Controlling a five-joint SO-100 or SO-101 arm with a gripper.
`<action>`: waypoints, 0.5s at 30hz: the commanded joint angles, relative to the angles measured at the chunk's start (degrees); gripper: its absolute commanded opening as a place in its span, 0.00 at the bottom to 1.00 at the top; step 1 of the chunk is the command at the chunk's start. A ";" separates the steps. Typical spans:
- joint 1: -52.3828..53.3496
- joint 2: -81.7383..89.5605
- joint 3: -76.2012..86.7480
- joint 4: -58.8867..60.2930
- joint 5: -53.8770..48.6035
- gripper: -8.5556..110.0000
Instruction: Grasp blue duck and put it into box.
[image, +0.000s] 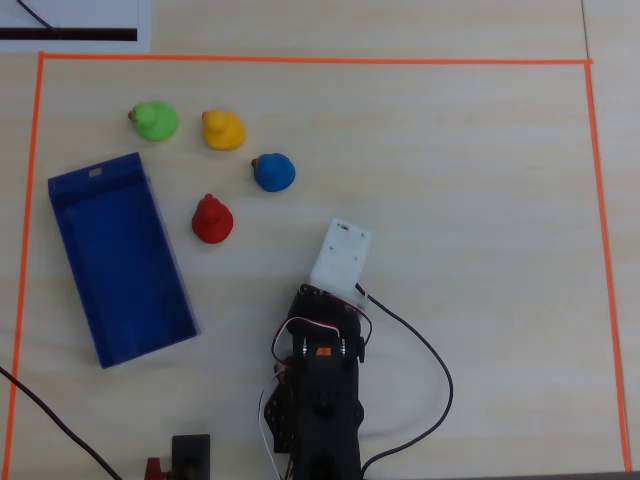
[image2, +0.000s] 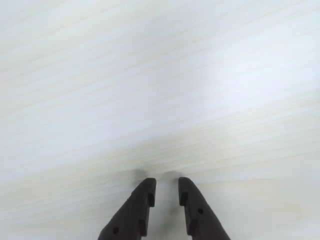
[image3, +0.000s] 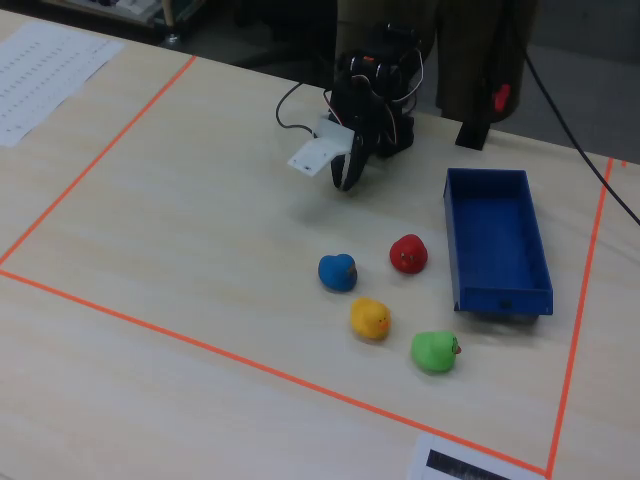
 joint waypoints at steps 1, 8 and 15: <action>-0.18 -0.70 -0.18 0.62 0.18 0.09; 1.05 -1.23 -0.26 -0.70 0.26 0.08; 8.61 -21.88 -12.39 -10.63 -3.52 0.32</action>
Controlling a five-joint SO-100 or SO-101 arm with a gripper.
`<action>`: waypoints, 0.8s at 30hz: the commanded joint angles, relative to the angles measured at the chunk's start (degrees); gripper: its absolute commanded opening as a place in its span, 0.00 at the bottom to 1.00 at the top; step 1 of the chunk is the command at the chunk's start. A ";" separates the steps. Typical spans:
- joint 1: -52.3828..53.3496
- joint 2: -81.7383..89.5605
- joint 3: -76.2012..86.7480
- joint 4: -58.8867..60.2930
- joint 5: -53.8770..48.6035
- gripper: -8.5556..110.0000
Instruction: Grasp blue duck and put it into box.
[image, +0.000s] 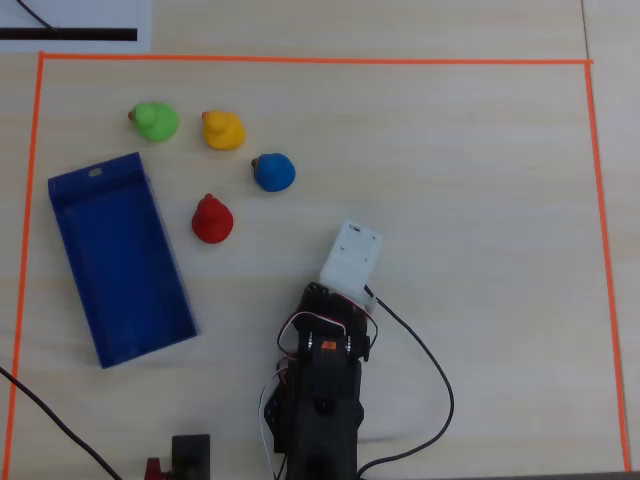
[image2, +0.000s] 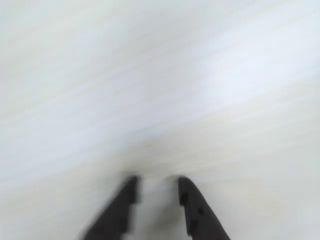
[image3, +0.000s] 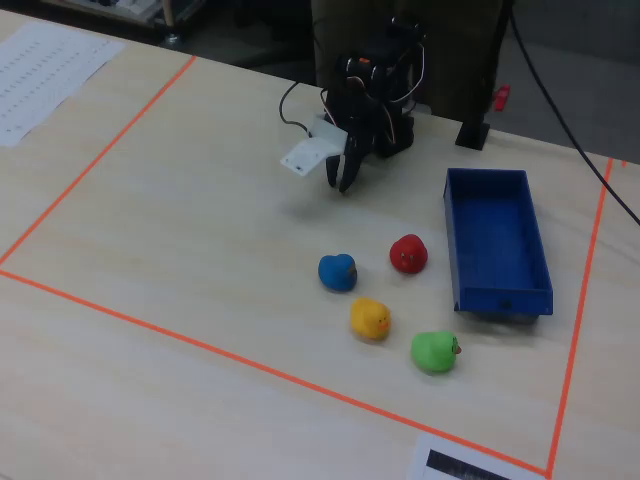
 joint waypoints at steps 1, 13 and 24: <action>2.11 -16.35 -14.24 -4.75 -1.41 0.34; -9.23 -58.45 -59.68 1.85 9.14 0.39; -19.95 -78.66 -76.03 -0.97 18.11 0.40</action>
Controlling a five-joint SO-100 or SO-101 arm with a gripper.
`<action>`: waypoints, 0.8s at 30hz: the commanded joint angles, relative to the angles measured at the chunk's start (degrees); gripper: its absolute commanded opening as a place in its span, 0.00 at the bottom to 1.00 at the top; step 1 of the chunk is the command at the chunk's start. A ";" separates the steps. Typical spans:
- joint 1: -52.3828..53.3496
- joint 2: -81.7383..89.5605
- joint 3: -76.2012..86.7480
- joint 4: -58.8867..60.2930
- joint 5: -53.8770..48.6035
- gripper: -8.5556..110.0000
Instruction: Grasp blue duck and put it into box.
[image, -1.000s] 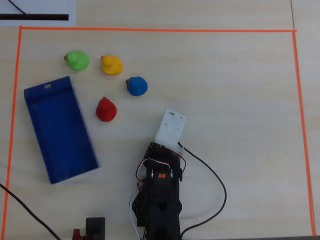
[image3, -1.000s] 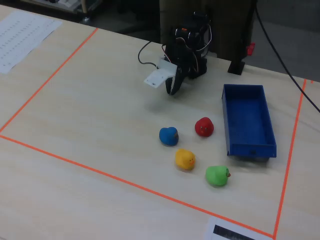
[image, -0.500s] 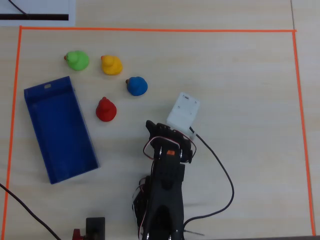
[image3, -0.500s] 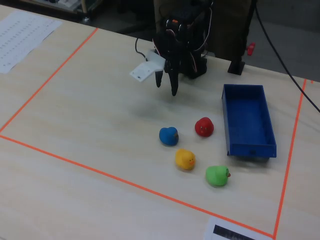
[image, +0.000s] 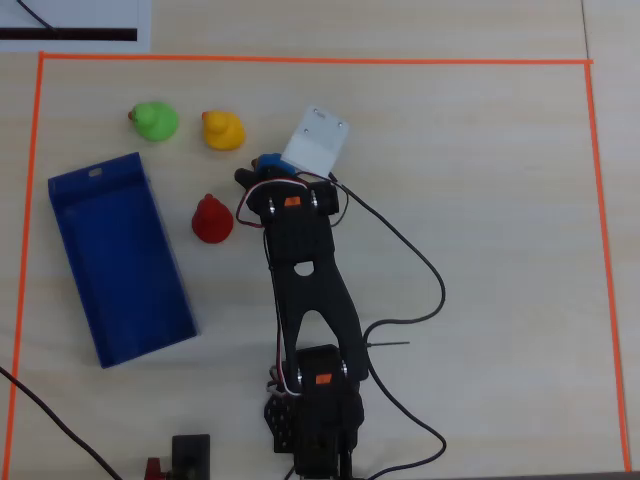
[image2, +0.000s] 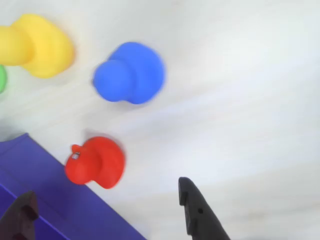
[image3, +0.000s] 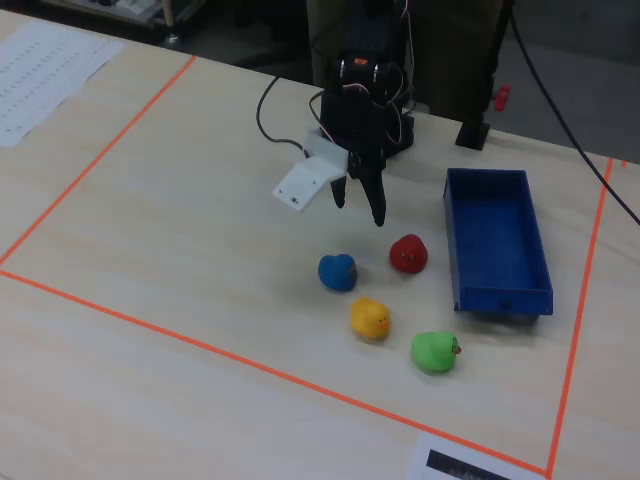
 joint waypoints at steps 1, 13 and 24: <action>-1.67 -3.87 -4.57 -3.08 1.05 0.40; 0.09 -12.57 -7.73 -8.70 0.53 0.40; 0.97 -17.75 -7.03 -14.41 0.18 0.40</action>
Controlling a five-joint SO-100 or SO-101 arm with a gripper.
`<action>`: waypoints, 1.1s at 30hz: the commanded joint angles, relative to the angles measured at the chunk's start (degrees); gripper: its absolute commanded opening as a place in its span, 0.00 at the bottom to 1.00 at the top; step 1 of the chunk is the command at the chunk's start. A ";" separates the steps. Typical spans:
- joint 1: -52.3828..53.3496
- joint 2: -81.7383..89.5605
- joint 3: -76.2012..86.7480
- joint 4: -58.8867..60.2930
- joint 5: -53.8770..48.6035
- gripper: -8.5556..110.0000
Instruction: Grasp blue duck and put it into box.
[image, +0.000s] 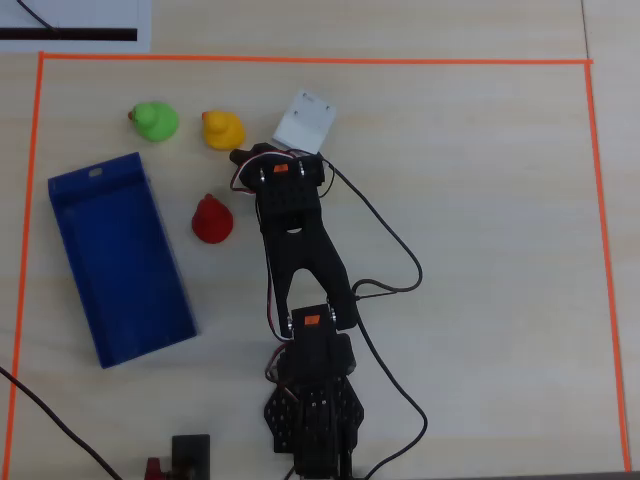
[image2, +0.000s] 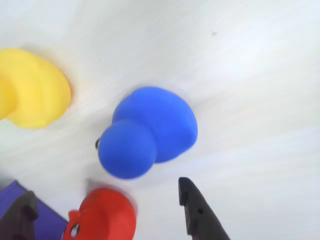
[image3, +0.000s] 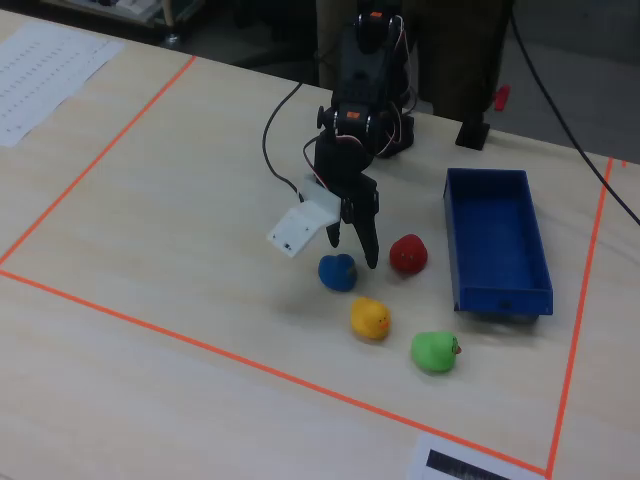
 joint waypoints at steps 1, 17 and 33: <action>0.62 -0.18 -1.76 -2.64 -0.44 0.40; 1.05 -4.13 -3.25 -6.33 0.35 0.40; 0.70 -7.12 -2.81 -6.50 -1.41 0.07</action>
